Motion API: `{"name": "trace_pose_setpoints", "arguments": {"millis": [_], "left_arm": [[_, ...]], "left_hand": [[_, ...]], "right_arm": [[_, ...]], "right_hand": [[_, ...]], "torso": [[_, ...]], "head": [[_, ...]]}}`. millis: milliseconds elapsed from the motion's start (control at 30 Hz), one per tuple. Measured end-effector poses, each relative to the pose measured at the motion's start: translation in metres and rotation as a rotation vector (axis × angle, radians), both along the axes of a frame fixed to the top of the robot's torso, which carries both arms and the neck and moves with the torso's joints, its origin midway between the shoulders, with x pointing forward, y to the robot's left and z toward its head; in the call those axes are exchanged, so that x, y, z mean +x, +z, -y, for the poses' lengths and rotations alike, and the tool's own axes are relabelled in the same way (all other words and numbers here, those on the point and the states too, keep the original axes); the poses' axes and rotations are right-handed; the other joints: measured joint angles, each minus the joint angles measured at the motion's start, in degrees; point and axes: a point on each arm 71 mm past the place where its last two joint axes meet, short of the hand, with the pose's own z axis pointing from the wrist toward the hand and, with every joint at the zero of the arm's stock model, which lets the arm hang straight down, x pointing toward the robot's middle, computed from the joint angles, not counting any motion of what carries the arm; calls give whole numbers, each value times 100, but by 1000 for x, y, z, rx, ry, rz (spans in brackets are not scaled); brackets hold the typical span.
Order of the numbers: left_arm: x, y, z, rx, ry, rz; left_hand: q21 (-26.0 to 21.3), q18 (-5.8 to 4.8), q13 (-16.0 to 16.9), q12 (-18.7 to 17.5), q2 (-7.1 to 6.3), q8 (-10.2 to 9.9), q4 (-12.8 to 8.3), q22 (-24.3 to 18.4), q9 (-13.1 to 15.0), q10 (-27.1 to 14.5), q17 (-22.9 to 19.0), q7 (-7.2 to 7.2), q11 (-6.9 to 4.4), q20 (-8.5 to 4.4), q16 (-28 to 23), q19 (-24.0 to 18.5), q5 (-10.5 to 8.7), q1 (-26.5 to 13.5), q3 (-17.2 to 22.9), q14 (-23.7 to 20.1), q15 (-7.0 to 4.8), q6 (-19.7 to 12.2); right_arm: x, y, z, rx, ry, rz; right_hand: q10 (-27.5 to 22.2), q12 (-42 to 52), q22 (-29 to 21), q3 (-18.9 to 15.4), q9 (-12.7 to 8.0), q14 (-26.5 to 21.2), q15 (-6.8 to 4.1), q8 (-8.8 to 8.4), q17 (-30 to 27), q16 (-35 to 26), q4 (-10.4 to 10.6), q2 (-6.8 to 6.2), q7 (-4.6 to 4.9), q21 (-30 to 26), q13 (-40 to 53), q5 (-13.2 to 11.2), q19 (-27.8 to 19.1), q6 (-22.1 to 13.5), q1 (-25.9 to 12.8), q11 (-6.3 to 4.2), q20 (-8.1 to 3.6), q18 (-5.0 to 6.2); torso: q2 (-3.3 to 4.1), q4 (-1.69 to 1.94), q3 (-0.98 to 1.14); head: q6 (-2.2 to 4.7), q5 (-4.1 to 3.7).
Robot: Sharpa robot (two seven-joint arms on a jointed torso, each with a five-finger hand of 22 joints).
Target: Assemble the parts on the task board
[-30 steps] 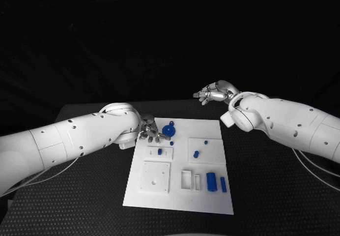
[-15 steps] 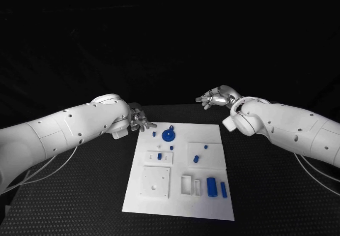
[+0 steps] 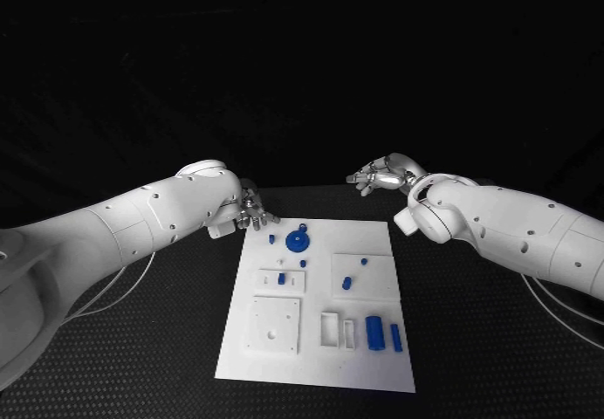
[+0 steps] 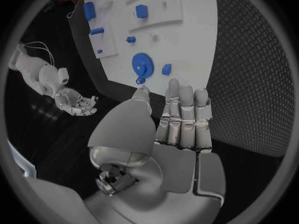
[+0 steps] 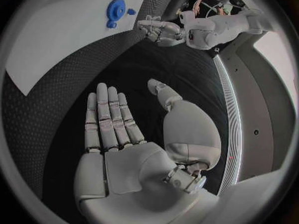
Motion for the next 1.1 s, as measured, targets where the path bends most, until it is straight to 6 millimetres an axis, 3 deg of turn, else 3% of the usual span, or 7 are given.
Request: {"name": "trace_pose_setpoints", "arguments": {"millis": [33,167,267,467,1100], "left_arm": [[1,-2,-1,6,2,-9],[2,-9,-2,21,1,-39],[1,-13,3,28,-13,-59],[0,-17,6,35,-23,-80],[0,-21,5,54,-31,-113]], "left_hand": [[0,-1,1,0,-20,6,13,17,-42,-13,15,11,-12,2,0,-20,175,21,-13,-19,18,-19],[-24,-11,9,0,-19,49,7,36,-99,-45,29,18,3,6,0,-27,400,19,-39,-34,26,-30],[-56,-68,8,0,-30,89,7,57,-141,-93,48,36,10,23,0,-81,746,9,-70,-91,49,-70],[-56,-68,25,0,-43,160,7,98,-207,-114,78,28,30,23,0,-81,952,-5,-70,-128,32,-80],[-56,-65,43,0,20,286,7,153,-284,-134,114,16,10,23,0,-81,931,-114,-70,-132,36,-89]], "right_arm": [[0,0,0,0,0,0],[0,0,0,1,2,0],[-1,0,0,1,2,0],[-1,0,-2,2,5,-1],[-1,0,-4,2,9,0]], "right_hand": [[0,0,0,0,0,0,0,0,0,0,0,0,0,0,0,0,0,0,0,0,0,0],[0,0,0,0,0,0,0,0,0,0,0,0,0,0,0,0,0,0,0,0,0,0],[0,0,8,0,0,0,0,0,0,0,0,0,0,0,-6,38,0,0,0,0,0,0],[0,0,8,0,0,0,0,0,-1,0,0,0,0,0,-6,38,0,0,0,0,0,0],[0,0,13,0,-4,0,0,0,-2,0,0,0,0,1,-11,60,0,0,0,0,0,0]], "torso": [[4,-6,0],[21,-25,3],[31,-38,4],[43,-47,8],[40,-45,10]], "head": [[4,5],[17,14],[24,18],[25,23],[-37,2]]}}
